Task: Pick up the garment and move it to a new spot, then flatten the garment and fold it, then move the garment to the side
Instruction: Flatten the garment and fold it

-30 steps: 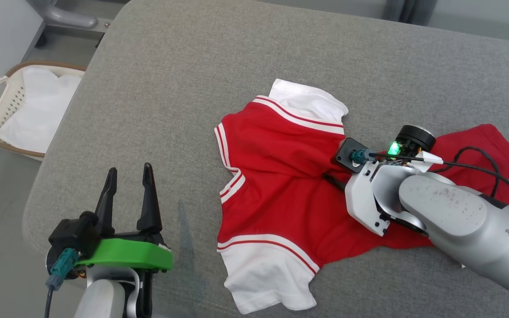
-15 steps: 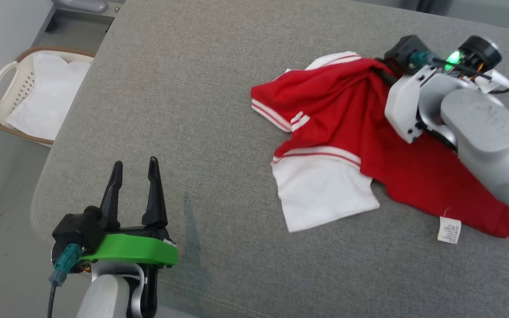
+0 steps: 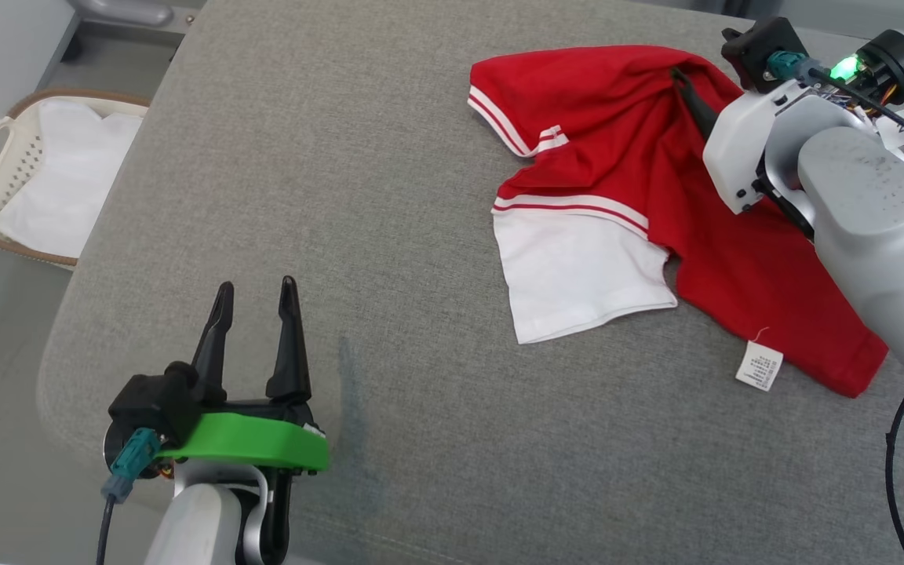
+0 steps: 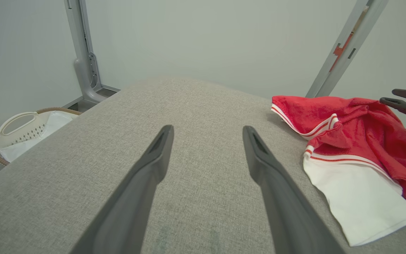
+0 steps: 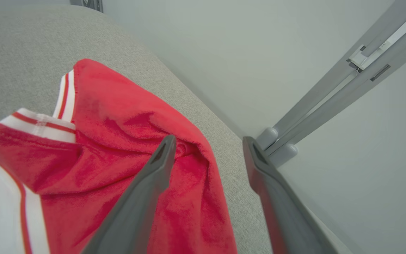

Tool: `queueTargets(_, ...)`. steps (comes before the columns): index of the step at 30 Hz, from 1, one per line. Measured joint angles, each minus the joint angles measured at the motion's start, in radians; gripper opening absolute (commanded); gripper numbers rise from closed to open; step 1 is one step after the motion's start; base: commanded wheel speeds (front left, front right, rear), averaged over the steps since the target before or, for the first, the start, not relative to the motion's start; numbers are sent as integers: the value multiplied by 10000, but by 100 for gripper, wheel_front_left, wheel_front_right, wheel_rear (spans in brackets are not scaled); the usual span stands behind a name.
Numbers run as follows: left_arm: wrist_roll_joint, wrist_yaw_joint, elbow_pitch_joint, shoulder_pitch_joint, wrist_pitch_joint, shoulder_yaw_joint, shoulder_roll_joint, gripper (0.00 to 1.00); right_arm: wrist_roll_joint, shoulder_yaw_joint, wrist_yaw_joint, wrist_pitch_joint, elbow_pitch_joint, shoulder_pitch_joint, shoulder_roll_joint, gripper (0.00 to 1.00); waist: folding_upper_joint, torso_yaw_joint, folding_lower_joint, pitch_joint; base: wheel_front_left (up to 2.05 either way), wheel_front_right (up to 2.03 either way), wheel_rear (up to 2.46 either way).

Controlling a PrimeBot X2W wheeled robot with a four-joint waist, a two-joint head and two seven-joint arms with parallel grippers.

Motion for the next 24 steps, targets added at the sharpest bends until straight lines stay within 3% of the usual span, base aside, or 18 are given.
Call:
queueTargets(7, 334, -105, 109, -266, 0, -272, -4, 100, -238, -1958, 0, -69, -1340, 399, -376, 100, 0, -620, 0, -246, 0, 0, 0)
queueTargets(14, 516, -222, 531, -498, 0, -301, -13, 100, -1655, -5457, 0, -69, -3432, 2780, -591, 100, 0, -1458, 0, -667, 0, 0, 0)
queueTargets(19, 546, -267, 924, -466, -2, -128, -17, 100, -2823, -8372, 0, -69, -5235, 5346, 132, 100, 0, -2067, 0, -1066, 0, 0, 0)
queueTargets(24, 619, -311, 1235, -14, 0, 31, -15, 100, -3852, -10412, 0, -67, -6809, 7817, 1187, 100, 0, -2447, 0, -1597, 0, 0, 0)
